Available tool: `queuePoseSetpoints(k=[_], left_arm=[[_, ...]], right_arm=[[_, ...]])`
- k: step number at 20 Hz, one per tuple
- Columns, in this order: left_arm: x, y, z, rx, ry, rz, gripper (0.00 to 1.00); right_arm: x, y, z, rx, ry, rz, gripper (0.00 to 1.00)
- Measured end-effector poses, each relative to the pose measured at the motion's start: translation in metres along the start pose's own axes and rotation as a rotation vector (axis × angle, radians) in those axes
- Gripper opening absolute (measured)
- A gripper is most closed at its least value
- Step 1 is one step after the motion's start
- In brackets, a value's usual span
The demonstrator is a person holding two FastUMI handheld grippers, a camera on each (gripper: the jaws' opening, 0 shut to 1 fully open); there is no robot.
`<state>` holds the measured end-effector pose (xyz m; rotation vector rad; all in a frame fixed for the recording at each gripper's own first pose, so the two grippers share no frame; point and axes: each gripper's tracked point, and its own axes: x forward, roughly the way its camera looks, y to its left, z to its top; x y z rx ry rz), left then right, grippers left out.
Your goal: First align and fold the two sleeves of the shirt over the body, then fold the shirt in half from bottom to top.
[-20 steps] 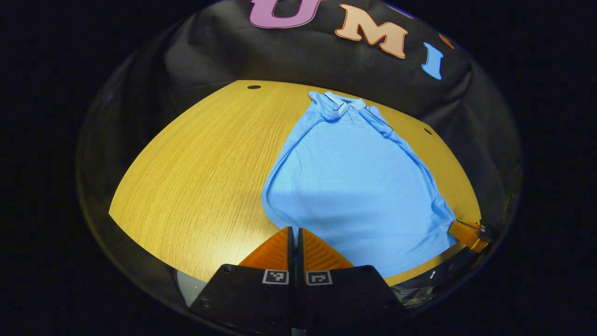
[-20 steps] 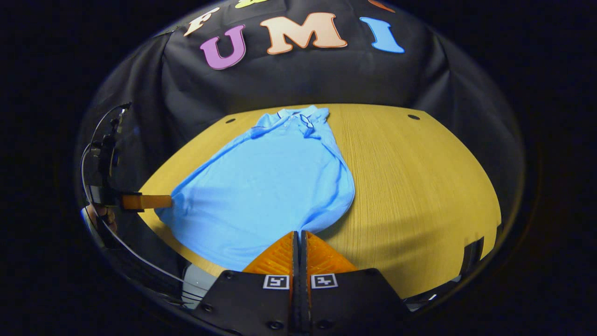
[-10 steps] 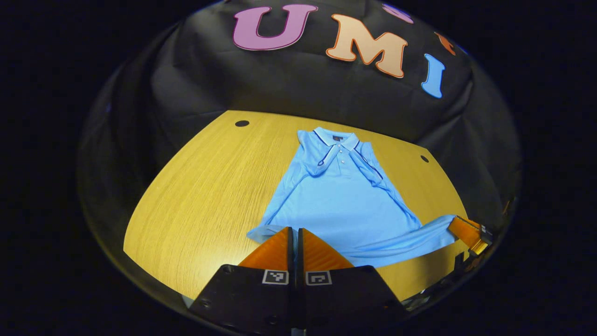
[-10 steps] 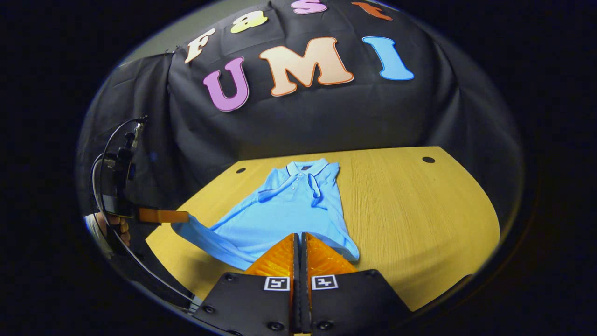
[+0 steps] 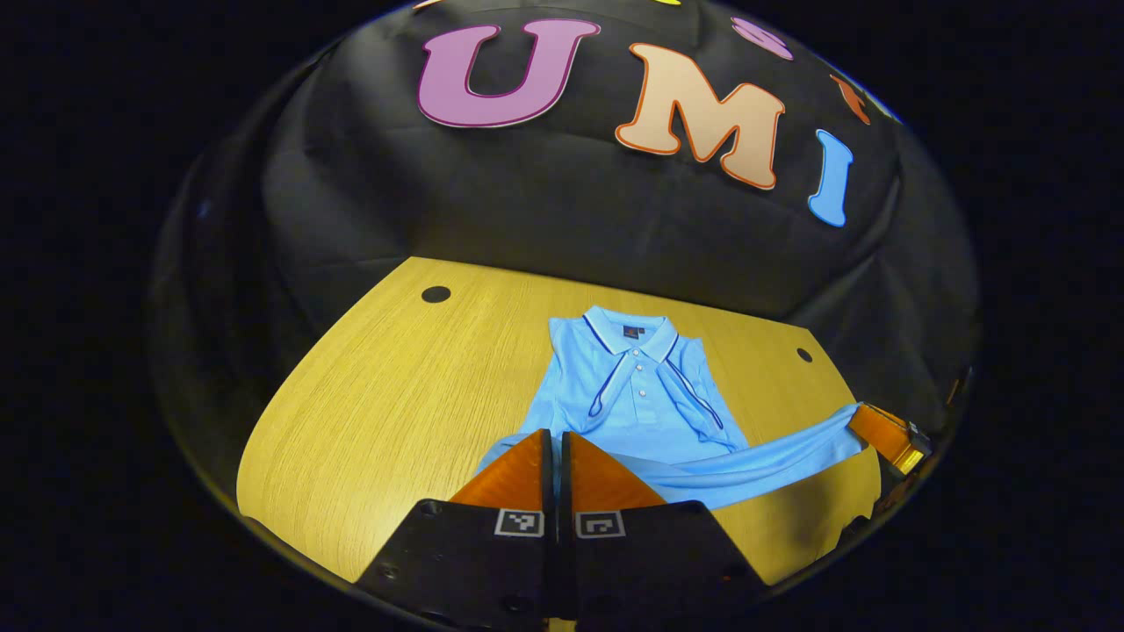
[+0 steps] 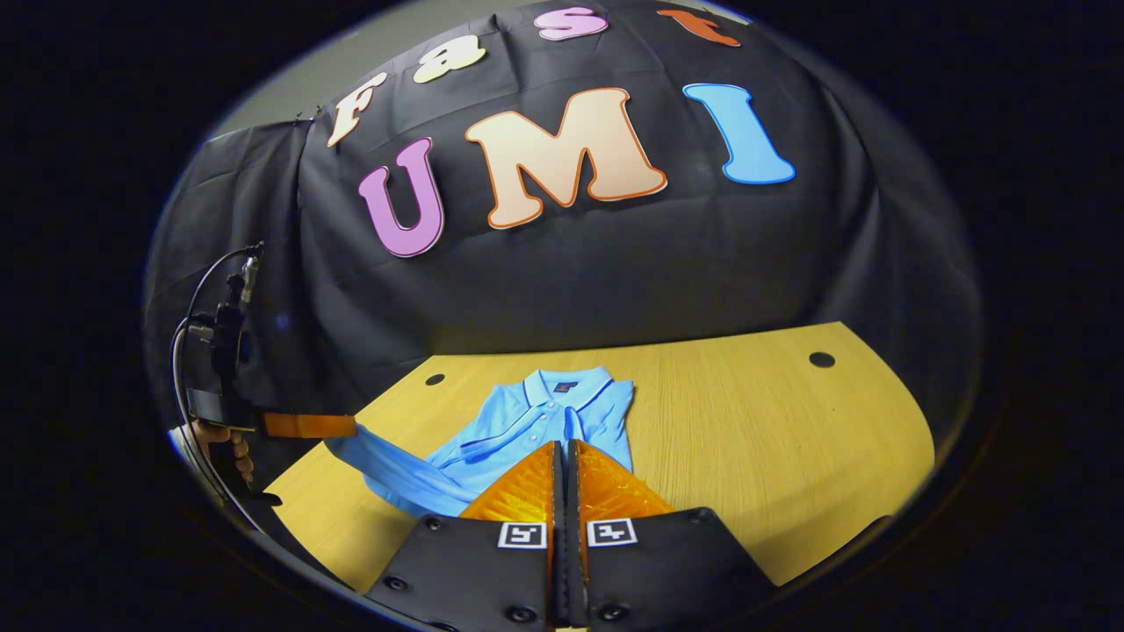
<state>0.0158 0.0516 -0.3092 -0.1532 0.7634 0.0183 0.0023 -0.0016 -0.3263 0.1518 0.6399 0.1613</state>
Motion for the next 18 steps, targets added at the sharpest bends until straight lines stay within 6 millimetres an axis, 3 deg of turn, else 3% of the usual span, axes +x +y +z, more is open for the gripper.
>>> queuePoseSetpoints(k=[3,6,9,11,15,16,17,18], left_arm=[[0.04,0.008,0.034,0.024,-0.019,-0.04,0.0],[0.089,0.013,0.058,0.058,-0.023,-0.077,0.0],[0.133,0.019,0.061,0.099,0.019,-0.09,0.0],[0.151,0.015,0.058,0.117,0.032,-0.113,0.0],[0.172,0.015,0.045,0.122,0.058,-0.113,0.0],[0.174,0.016,0.042,0.117,0.064,-0.112,0.0],[0.175,0.01,0.038,0.107,0.069,-0.133,0.08],[0.176,0.007,0.037,0.105,0.071,-0.137,0.31]], right_arm=[[0.041,-0.007,0.024,-0.007,-0.035,-0.064,0.02],[0.087,-0.019,0.032,-0.025,-0.035,-0.12,0.02],[0.131,-0.027,0.027,-0.04,-0.014,-0.153,0.02],[0.157,-0.034,0.02,-0.043,0.002,-0.18,0.02],[0.183,-0.047,0.005,-0.003,0.027,-0.216,0.05],[0.186,-0.045,0.002,0.013,0.032,-0.206,0.24],[0.185,-0.046,0.003,0.022,0.035,-0.205,0.42],[0.183,-0.049,0.005,0.015,0.031,-0.21,0.61]])
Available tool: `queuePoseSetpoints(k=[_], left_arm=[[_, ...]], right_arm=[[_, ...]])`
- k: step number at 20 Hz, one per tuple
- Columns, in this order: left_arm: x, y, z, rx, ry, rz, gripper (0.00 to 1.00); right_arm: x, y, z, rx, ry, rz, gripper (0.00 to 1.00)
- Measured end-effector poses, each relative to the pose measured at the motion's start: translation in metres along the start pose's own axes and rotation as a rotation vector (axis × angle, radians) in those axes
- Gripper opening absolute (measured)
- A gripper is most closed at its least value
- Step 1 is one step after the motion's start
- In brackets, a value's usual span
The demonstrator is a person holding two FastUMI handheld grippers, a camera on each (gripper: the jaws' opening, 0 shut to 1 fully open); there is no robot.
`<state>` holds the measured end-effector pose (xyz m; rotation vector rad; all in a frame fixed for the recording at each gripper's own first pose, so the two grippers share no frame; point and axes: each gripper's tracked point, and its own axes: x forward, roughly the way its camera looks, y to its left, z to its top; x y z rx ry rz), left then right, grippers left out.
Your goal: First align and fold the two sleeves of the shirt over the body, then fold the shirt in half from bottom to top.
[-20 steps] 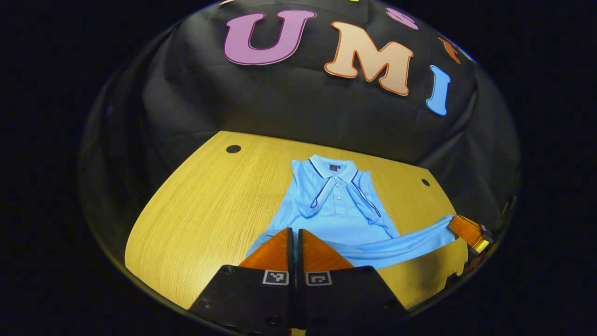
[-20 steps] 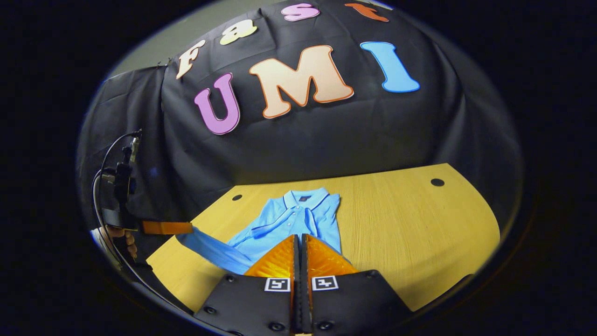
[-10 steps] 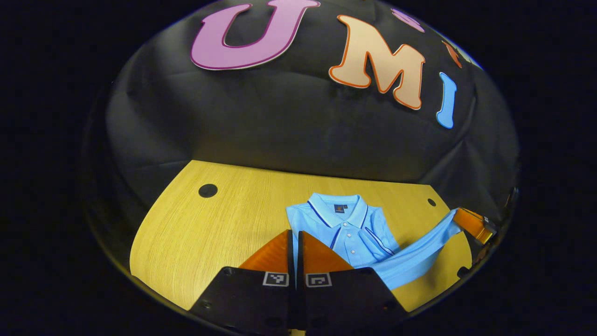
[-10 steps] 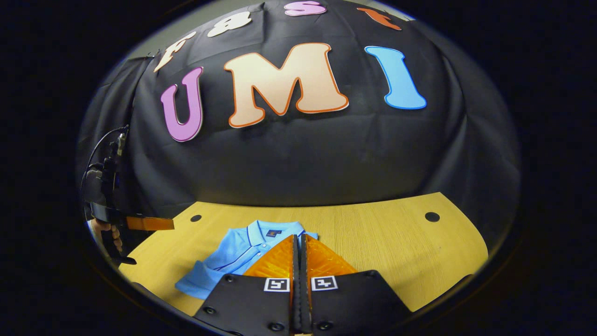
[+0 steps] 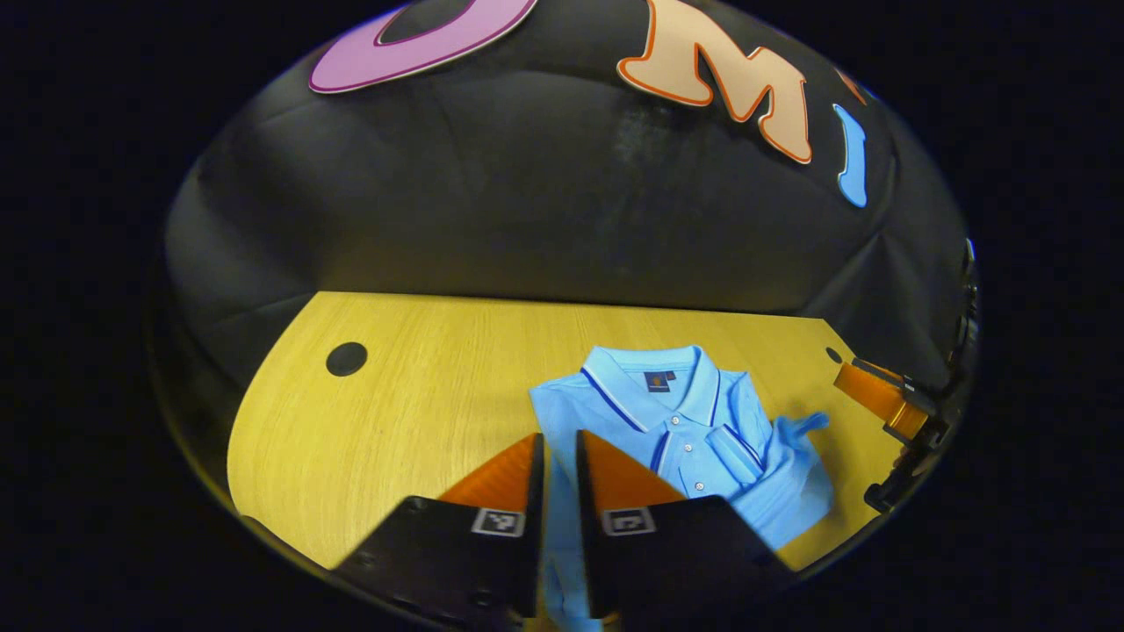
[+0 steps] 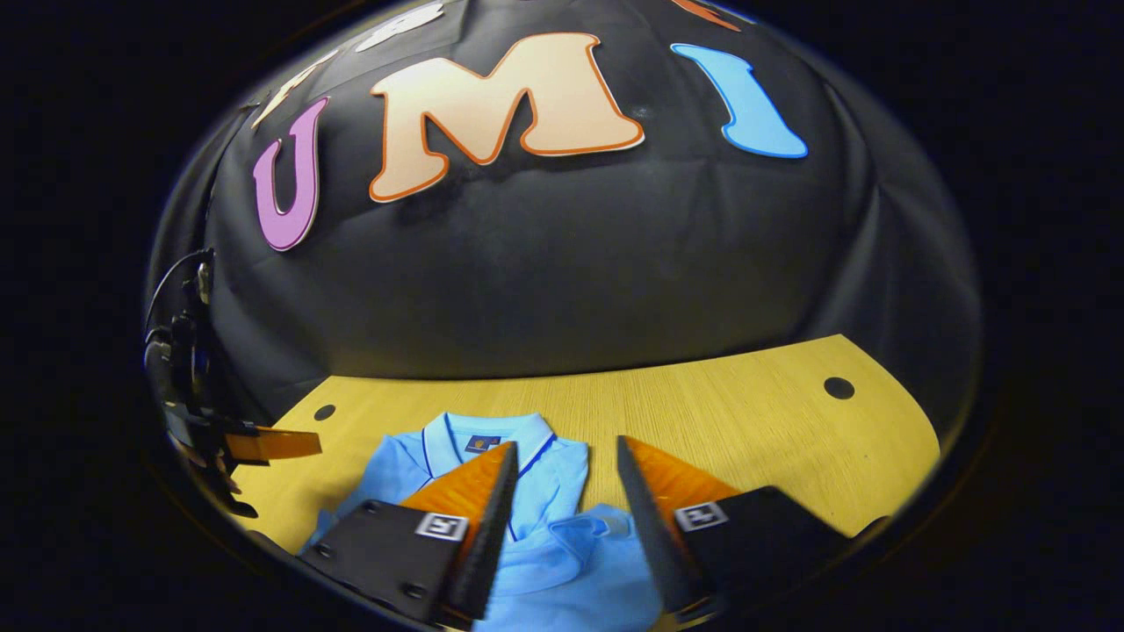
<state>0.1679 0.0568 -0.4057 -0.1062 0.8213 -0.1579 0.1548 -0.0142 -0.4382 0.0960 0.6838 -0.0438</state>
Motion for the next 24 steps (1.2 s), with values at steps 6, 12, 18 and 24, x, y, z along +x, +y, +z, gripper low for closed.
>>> queuePoseSetpoints(k=[6,12,18,24], left_arm=[[-0.041,-0.026,0.039,0.03,-0.148,0.042,0.83],[-0.161,-0.083,0.086,0.11,-0.385,0.115,0.89],[-0.265,-0.157,0.091,0.122,-0.519,0.095,0.95],[-0.351,-0.177,0.096,0.184,-0.644,0.053,0.93]], right_arm=[[-0.065,0.002,0.06,-0.015,-0.147,0.021,0.98],[-0.207,0.005,0.164,-0.078,-0.472,0.024,0.97],[-0.323,0.028,0.182,-0.111,-0.575,0.095,0.97],[-0.387,0.034,0.169,-0.048,-0.599,0.042,0.97]])
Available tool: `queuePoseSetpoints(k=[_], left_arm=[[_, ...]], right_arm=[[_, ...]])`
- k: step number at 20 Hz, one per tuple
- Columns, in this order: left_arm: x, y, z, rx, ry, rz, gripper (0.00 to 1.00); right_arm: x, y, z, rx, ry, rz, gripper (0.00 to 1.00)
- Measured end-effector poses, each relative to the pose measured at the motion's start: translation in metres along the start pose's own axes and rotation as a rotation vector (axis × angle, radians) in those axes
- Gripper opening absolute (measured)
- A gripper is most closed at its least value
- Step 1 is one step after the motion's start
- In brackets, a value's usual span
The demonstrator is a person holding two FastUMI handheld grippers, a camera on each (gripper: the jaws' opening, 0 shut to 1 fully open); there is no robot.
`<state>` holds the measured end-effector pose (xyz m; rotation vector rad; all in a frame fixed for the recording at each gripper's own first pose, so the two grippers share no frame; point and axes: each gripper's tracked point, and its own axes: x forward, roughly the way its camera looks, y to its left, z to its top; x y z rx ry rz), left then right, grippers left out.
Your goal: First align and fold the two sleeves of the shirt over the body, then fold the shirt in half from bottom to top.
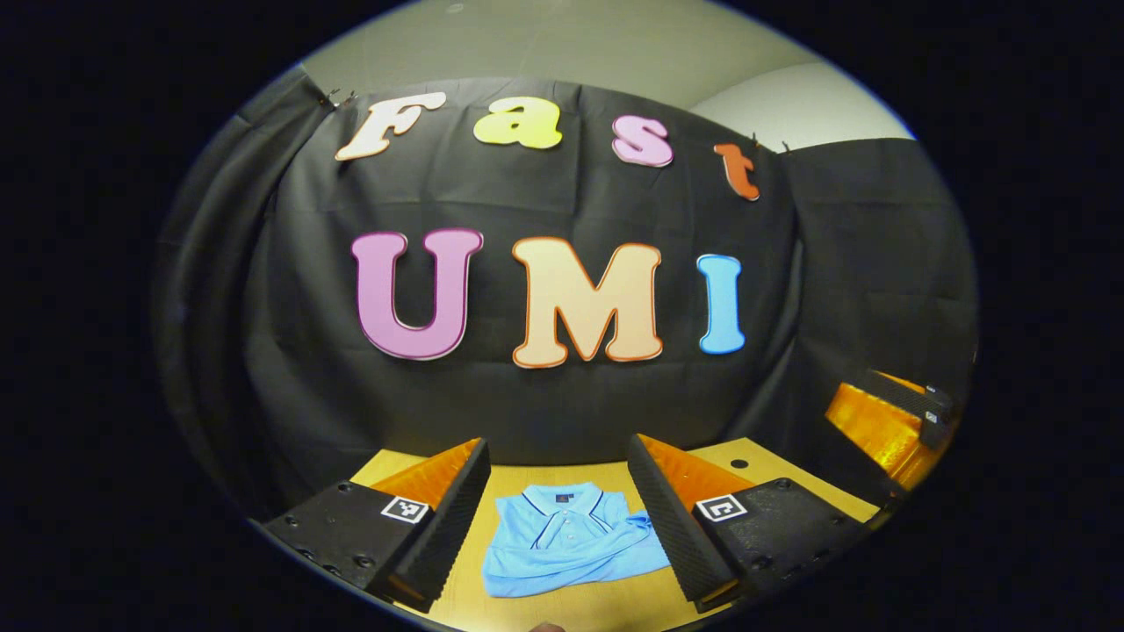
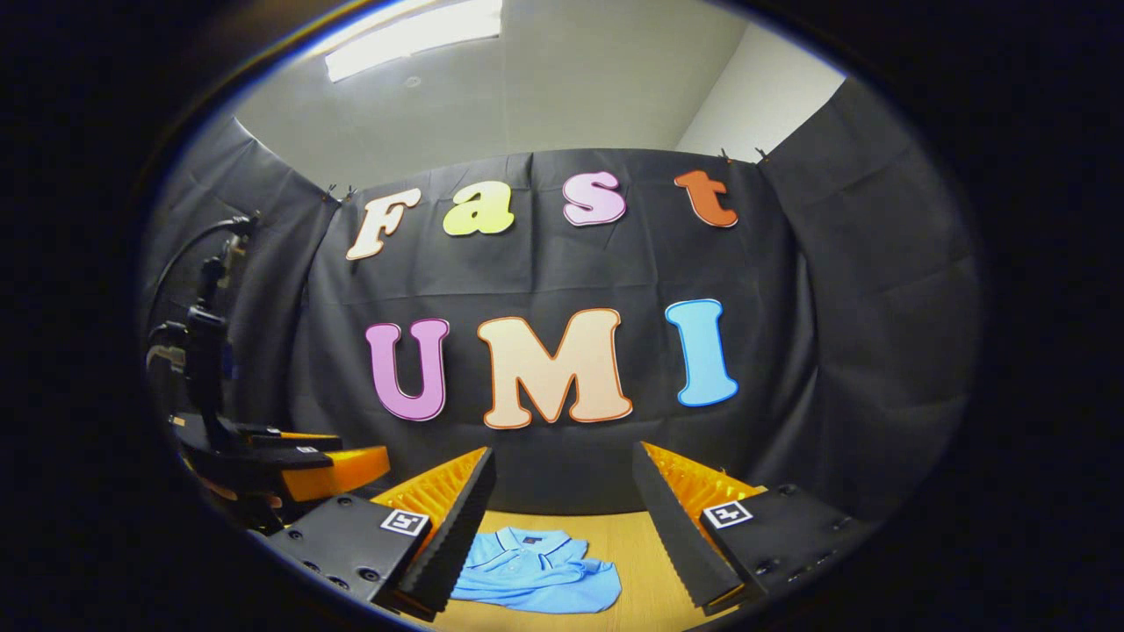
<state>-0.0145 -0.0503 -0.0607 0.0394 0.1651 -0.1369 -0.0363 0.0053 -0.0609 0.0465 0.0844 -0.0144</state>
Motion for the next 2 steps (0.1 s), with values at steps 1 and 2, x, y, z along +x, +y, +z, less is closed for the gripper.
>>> queuePoseSetpoints(k=[1,2], left_arm=[[-0.012,0.003,0.0,0.019,0.001,-0.004,0.94],[-0.024,0.007,0.004,0.029,-0.017,0.002,0.94]], right_arm=[[-0.011,0.009,0.005,0.011,-0.012,0.007,0.97],[-0.017,0.018,0.012,0.008,-0.031,0.017,0.97]])
